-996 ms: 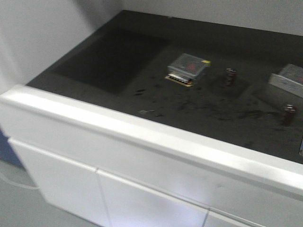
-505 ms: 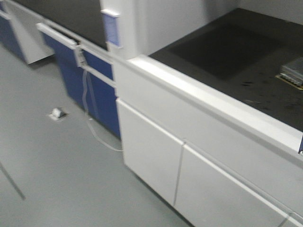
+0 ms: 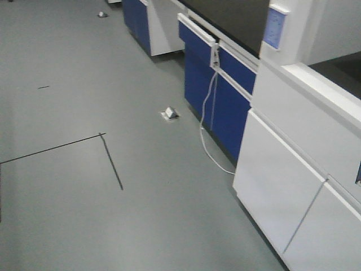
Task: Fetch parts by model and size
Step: 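Drive the base away from the table holding both buttons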
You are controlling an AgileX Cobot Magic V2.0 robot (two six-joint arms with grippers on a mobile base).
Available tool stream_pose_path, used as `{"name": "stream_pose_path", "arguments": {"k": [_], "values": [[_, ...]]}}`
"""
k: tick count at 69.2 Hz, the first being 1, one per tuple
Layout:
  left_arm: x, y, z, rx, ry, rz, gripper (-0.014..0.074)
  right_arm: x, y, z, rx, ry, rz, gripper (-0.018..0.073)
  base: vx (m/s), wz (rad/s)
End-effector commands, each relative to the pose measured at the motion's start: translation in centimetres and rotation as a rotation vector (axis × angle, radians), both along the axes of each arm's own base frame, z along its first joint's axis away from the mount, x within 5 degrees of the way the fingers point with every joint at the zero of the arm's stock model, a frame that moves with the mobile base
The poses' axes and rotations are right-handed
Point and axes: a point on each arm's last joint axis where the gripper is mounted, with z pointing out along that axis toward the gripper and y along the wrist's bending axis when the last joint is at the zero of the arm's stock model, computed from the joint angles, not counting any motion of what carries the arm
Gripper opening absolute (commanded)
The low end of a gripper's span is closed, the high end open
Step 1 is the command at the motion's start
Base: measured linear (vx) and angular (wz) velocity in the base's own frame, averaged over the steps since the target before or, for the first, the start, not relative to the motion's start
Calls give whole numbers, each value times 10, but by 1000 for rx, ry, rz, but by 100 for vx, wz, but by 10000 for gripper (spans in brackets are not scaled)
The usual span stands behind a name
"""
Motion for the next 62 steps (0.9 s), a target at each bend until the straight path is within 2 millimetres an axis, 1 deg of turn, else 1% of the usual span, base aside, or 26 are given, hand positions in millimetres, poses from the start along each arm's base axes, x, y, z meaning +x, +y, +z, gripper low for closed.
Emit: {"name": "stream_pose_path", "arguments": {"k": [1, 32, 62], "values": [[1, -3, 13, -9, -77, -30, -6, 0, 0, 16, 6, -100, 2, -5, -9, 69], [1, -3, 13, -9, -76, -30, -6, 0, 0, 16, 6, -100, 2, -5, -2, 64], [1, -3, 13, -9, -76, -30, -6, 0, 0, 16, 6, -100, 2, -5, 17, 32]]}}
